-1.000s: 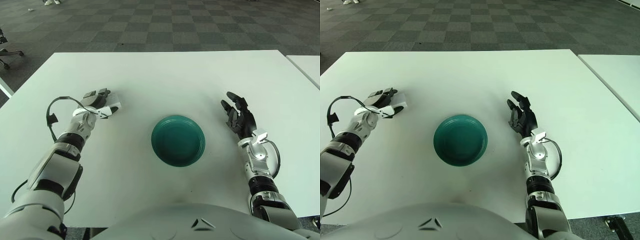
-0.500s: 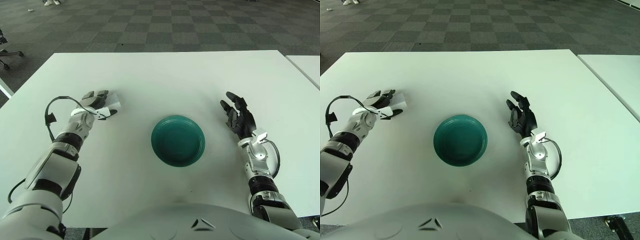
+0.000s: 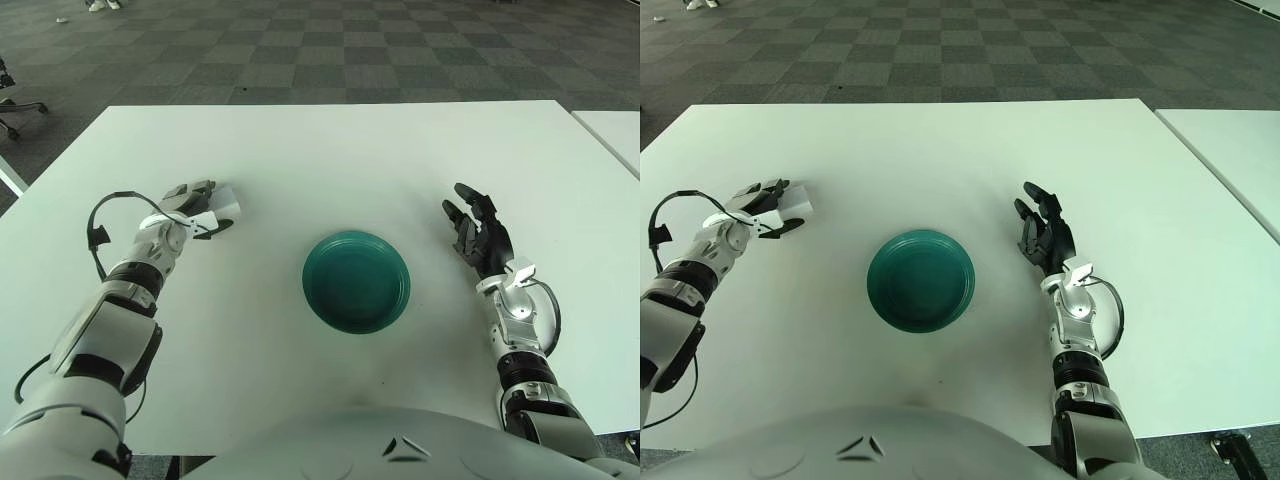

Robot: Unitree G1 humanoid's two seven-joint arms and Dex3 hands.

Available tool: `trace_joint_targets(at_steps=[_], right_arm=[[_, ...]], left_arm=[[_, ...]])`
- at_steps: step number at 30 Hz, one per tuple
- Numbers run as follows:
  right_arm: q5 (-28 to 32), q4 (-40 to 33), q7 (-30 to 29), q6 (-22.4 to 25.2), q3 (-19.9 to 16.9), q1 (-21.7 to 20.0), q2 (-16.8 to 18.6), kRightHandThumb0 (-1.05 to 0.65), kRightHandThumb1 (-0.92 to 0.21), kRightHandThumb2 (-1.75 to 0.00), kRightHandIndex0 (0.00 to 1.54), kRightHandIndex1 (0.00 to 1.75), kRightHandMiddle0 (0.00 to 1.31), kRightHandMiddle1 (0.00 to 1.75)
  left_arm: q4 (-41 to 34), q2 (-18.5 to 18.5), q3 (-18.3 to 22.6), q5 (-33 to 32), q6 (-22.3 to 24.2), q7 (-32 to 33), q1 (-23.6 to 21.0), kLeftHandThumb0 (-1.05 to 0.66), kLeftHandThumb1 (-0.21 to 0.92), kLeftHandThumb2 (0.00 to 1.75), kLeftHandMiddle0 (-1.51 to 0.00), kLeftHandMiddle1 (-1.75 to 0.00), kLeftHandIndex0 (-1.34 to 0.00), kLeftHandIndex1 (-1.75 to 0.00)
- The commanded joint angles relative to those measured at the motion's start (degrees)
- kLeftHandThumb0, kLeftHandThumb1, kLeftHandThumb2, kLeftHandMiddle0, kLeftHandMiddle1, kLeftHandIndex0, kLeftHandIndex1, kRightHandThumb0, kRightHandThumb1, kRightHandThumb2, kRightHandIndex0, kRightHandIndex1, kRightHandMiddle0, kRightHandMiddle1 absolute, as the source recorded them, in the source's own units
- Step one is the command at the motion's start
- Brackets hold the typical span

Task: Put the charger into the plate.

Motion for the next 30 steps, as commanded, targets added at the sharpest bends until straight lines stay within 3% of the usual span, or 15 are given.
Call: trace_joint_targets(at_steps=[1,3,6,7,8,11,12,15,18,30], right_arm=[[0.41,5.30,-0.62,1.68,0.05,6.18,2.94,-0.88,-0.92,-0.88,0.40,0.03,0.00,0.68],[0.31,4.93,-0.73,1.82,0.12,6.29,2.99,-0.88,-0.92,-0.89,0.40,0.03,0.00,0.68],[0.05,4.10,-1.02,2.43,0.40,6.66,3.02,-0.88,-0.92,-0.89,0.39,0.02,0.00,0.67],[-0.05,3.80,-1.14,2.69,0.50,6.79,3.02,-0.88,-0.92,-0.89,0.39,0.02,0.00,0.66],[-0.15,3.46,-1.26,2.92,0.59,6.96,3.03,-0.88,-0.92,-0.90,0.38,0.02,0.00,0.66],[-0.31,2.75,-1.50,3.35,0.70,7.31,3.11,-0.88,-0.92,-0.90,0.37,0.01,0.00,0.64],[-0.36,2.40,-1.60,3.46,0.76,7.49,3.19,-0.88,-0.92,-0.91,0.37,0.01,0.00,0.64],[-0.34,1.45,-1.83,4.02,0.93,7.90,3.34,-0.88,-0.92,-0.91,0.36,0.01,0.00,0.63],[-0.24,0.37,-2.01,4.78,1.13,8.27,3.46,-0.87,-0.92,-0.91,0.36,0.00,0.00,0.62],[-0.02,-2.18,-2.09,6.10,1.41,9.58,3.75,-0.86,-0.92,-0.90,0.36,0.00,0.00,0.63]], left_arm=[[3.56,-0.30,-0.31,0.03,0.10,-1.88,0.17,-1.05,0.92,0.47,-0.15,-0.25,0.00,-0.86],[4.17,-0.42,-0.50,0.09,0.08,-1.92,-0.12,-1.05,0.92,0.49,-0.06,-0.94,0.00,-1.09],[5.03,-0.64,-1.00,0.48,0.39,-2.07,-0.51,-1.05,0.92,0.50,-0.10,-1.47,-0.01,-1.29],[5.34,-0.77,-1.22,0.67,0.55,-2.05,-0.64,-1.04,0.92,0.49,-0.21,-1.57,-0.05,-1.46],[5.51,-0.81,-1.50,0.93,0.61,-1.82,-0.71,-1.04,0.92,0.48,-0.25,-1.61,-0.07,-1.52],[5.79,-0.95,-2.00,1.57,0.63,-0.14,-0.74,-0.88,0.92,0.37,-0.50,-1.70,-0.30,-1.67],[5.91,-0.99,-2.08,1.72,0.62,0.54,-0.71,-0.72,0.76,0.63,-0.58,-1.72,-0.37,-1.70],[6.22,-1.22,-1.84,1.64,0.44,1.98,-0.68,-0.53,0.55,0.97,-0.70,-1.74,-0.46,-1.73],[6.81,-1.99,-1.22,1.03,0.70,3.38,-0.84,-0.47,0.47,1.10,-0.76,-1.74,-0.50,-1.74],[6.59,-3.34,1.32,-1.60,0.07,5.25,-0.84,-0.46,0.37,1.25,-1.02,-1.75,-0.57,-1.75]])
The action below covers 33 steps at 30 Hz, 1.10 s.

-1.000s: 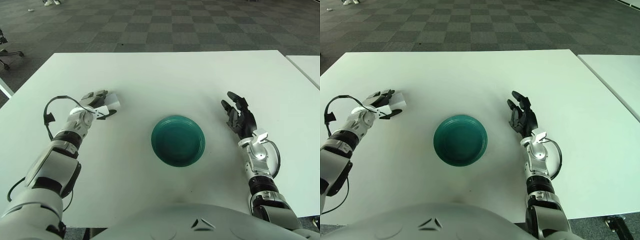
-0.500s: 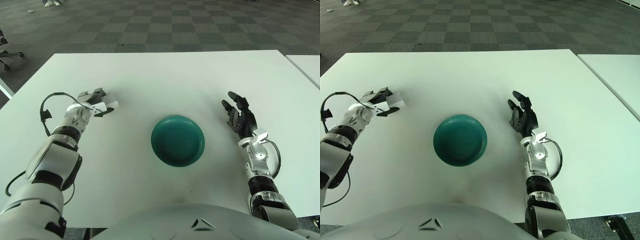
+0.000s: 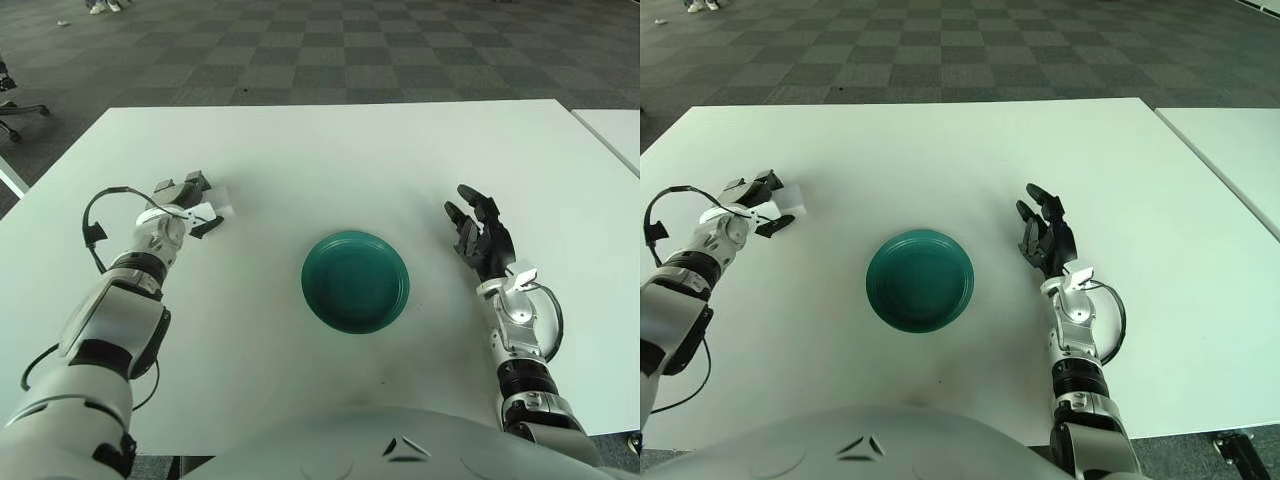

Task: Put the charger into the plate.

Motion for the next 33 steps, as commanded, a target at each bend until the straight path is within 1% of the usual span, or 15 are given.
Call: trace_joint_targets(at_steps=[1,6,14,18,20,22,24,28,29,31,33], right_arm=[[0.40,3.61,-0.47,2.75,0.53,6.60,2.86,-0.86,-0.92,-0.90,0.36,0.00,0.00,0.63],[-0.22,3.50,-0.75,2.68,0.90,6.75,2.89,-0.86,-0.92,-0.90,0.36,0.00,0.00,0.62],[0.25,4.83,-0.45,2.94,0.39,6.20,2.46,-0.85,-0.92,-0.90,0.35,0.00,0.00,0.61],[0.31,4.66,-0.44,2.82,0.35,6.33,2.49,-0.85,-0.92,-0.91,0.36,0.01,0.00,0.61],[0.35,4.56,-0.34,2.76,0.33,6.46,2.43,-0.85,-0.92,-0.91,0.36,0.01,0.00,0.61],[0.21,4.42,-0.32,2.65,0.43,6.63,2.39,-0.86,-0.92,-0.92,0.35,0.01,0.00,0.61],[0.10,4.19,-0.28,2.57,0.52,6.82,2.30,-0.86,-0.92,-0.92,0.35,0.00,0.00,0.61],[-0.16,3.45,-0.24,2.60,0.80,7.26,2.17,-0.86,-0.92,-0.92,0.35,0.00,0.00,0.61],[-0.26,3.16,-0.23,2.75,0.95,7.37,2.16,-0.86,-0.92,-0.92,0.35,0.00,0.00,0.61],[-0.36,2.71,-0.18,3.00,1.14,7.56,2.15,-0.85,-0.92,-0.91,0.34,0.00,0.00,0.61],[-0.41,2.42,-0.25,3.26,1.27,7.67,2.22,-0.84,-0.92,-0.91,0.34,0.00,0.00,0.60]], left_arm=[[1.28,-1.62,-0.01,-0.64,-0.33,-1.68,2.47,-0.46,0.37,1.25,-1.03,-1.75,-0.57,-1.75],[1.05,-1.50,-0.01,-0.37,-1.19,-0.92,2.59,-0.47,0.34,1.28,-1.10,-1.75,-0.59,-1.75],[-0.01,-1.34,0.30,-0.39,-2.61,1.48,2.61,-0.48,0.30,1.33,-1.13,-1.75,-0.62,-1.75],[-1.78,-0.68,0.40,-0.18,-3.58,3.48,2.32,-0.49,0.29,1.35,-1.14,-1.75,-0.63,-1.75],[-4.45,0.28,0.57,0.01,-4.19,4.30,1.96,-0.49,0.29,1.35,-1.14,-1.75,-0.64,-1.75],[-9.04,1.66,1.00,0.26,-4.84,5.14,2.06,-0.49,0.28,1.35,-1.14,-1.75,-0.64,-1.75],[-14.85,2.88,1.76,0.45,-4.80,5.63,3.11,-0.49,0.28,1.36,-1.14,-1.75,-0.64,-1.75],[-28.98,4.54,3.88,1.16,-3.45,6.17,6.91,-0.49,0.27,1.37,-1.14,-1.75,-0.65,-1.75],[-35.86,4.60,4.98,1.27,-2.16,5.43,8.66,-0.50,0.26,1.38,-1.15,-1.75,-0.65,-1.75],[-45.92,4.39,6.56,1.80,-0.07,4.53,11.24,-0.50,0.26,1.39,-1.15,-1.75,-0.66,-1.75],[-53.19,4.11,7.29,3.36,1.67,4.30,13.19,-0.50,0.25,1.39,-1.17,-1.75,-0.66,-1.75]])
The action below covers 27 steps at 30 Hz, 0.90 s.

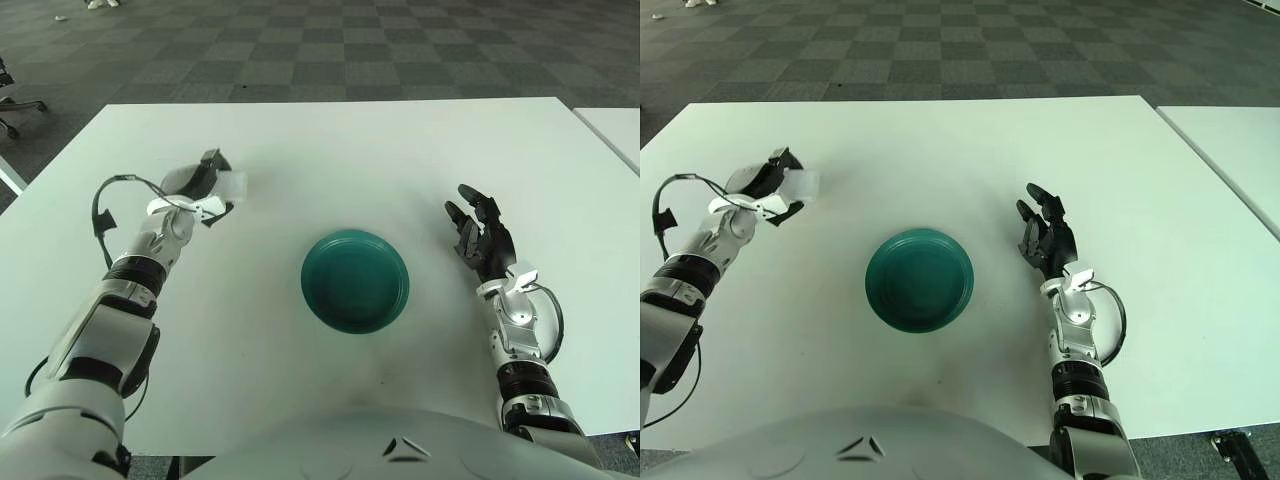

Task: Put the charger into the plate.

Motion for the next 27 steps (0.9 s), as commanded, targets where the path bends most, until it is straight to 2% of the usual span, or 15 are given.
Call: trace_joint_targets(at_steps=[1,7,12,17,24,27], right_arm=[[-0.24,5.00,0.00,4.16,1.05,7.15,2.35,-0.84,-0.92,-0.91,0.34,0.00,0.00,0.60],[-0.44,7.52,-0.42,4.19,0.73,6.33,2.25,-0.85,-0.92,-0.92,0.34,0.01,0.00,0.60],[-0.86,7.79,-0.89,3.95,0.80,6.25,2.25,-0.86,-0.92,-0.93,0.35,0.01,0.00,0.61],[-1.04,7.43,-0.97,3.93,0.89,6.46,2.30,-0.86,-0.92,-0.93,0.35,0.01,0.00,0.61],[-0.94,7.72,-1.31,3.85,0.72,6.64,2.54,-0.85,-0.92,-0.92,0.37,0.02,0.00,0.63],[-0.93,8.17,-1.44,3.49,0.70,6.55,2.64,-0.86,-0.92,-0.92,0.38,0.02,0.00,0.65]], left_arm=[[-27.54,1.62,3.76,4.08,4.68,0.28,6.87,-0.50,0.25,1.39,-1.18,-1.75,-0.66,-1.75],[-35.52,-0.25,3.05,7.96,5.30,1.87,11.00,-0.49,0.27,1.37,-1.21,-1.75,-0.65,-1.75],[-46.01,-2.40,2.16,10.44,6.68,-0.65,13.84,-0.49,0.27,1.37,-1.22,-1.75,-0.65,-1.75],[-51.45,-3.26,1.80,12.11,6.76,-2.40,15.75,-0.49,0.27,1.37,-1.23,-1.75,-0.65,-1.75],[-58.59,-5.76,0.63,9.38,6.08,-9.09,20.75,-0.51,0.22,1.43,-1.24,-1.75,-0.68,-1.75],[-58.59,-7.11,-1.93,8.35,4.98,-12.44,22.16,-0.51,0.22,1.43,-1.25,-1.75,-0.69,-1.75]])
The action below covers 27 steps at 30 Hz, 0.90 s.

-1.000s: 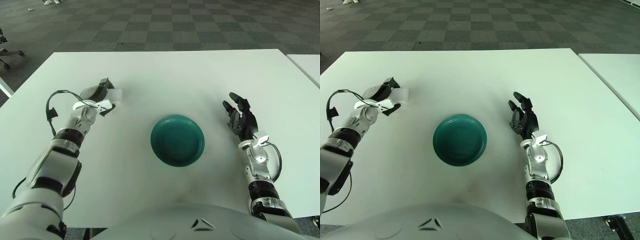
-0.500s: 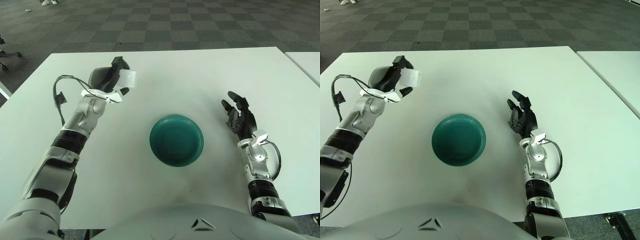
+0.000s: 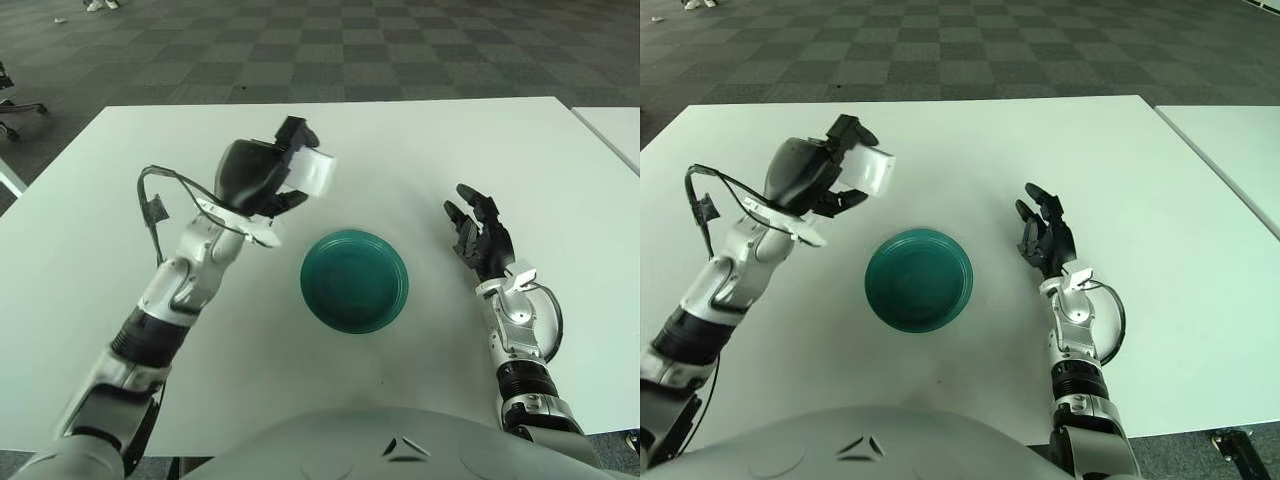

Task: Put the charger into the plate.

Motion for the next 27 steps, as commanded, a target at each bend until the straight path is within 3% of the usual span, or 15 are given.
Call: trace_joint_targets(at_steps=[1,9,14,27], right_arm=[[-0.44,6.49,-0.50,2.64,0.64,6.50,2.46,-0.86,-0.92,-0.92,0.39,0.02,0.00,0.65],[-1.21,6.65,-0.74,2.43,1.40,6.55,2.38,-0.88,-0.92,-0.92,0.37,0.01,0.00,0.65],[-0.91,8.92,0.59,1.32,1.33,6.32,1.94,-0.89,-0.92,-0.91,0.36,0.01,0.00,0.64],[-0.55,11.22,4.09,0.99,1.40,5.49,0.80,-0.89,-0.92,-0.82,0.31,0.00,0.00,0.56]], left_arm=[[-0.15,-1.14,-2.35,-0.91,-0.41,-4.04,2.23,-0.51,0.22,1.43,-1.25,-1.75,-0.69,-1.75],[0.59,-3.72,-5.17,-2.63,-1.49,-9.79,3.86,-0.49,0.27,1.37,-1.24,-1.75,-0.64,-1.75],[2.89,-6.17,-7.58,-4.66,-3.13,-10.49,6.19,-0.48,0.29,1.35,-1.20,-1.75,-0.63,-1.75],[3.38,-8.56,-8.77,-8.55,-5.28,-12.33,9.75,-0.48,0.32,1.31,-1.12,-1.75,-0.61,-1.75]])
